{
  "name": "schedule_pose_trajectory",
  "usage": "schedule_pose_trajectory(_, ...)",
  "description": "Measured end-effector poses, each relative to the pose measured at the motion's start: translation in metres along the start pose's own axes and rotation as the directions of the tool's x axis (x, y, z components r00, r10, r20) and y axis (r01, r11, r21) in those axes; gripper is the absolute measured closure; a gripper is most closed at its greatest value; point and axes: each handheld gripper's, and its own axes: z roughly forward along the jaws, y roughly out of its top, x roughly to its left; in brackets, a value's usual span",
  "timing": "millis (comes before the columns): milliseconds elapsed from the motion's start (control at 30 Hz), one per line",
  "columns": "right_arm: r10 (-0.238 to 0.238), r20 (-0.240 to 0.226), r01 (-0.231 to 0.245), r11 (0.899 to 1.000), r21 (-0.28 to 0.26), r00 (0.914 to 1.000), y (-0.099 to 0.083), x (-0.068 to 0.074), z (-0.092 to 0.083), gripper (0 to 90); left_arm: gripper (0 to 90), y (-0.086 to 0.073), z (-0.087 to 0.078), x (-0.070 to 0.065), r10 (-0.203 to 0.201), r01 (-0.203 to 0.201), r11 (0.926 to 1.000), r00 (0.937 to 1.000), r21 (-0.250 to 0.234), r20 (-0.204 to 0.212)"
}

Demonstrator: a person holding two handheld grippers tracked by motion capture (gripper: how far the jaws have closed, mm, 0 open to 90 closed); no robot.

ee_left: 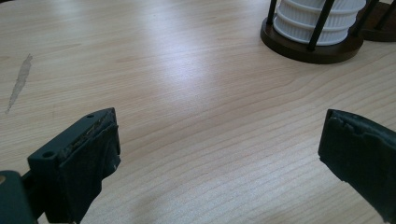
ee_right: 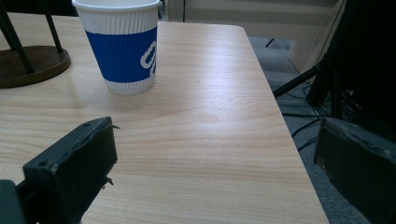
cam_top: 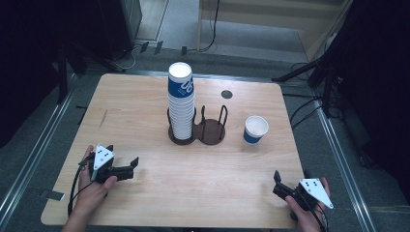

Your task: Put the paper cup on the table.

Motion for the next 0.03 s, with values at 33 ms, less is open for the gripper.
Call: schedule_pose_trajectory(33,0.006,0.003,-0.006,1.0,-0.001,1.0,0.0001,-0.0008,0.0001,0.0,0.0,0.0,0.0,0.0001,0.0,0.0,1.0,1.0,0.0,0.0)
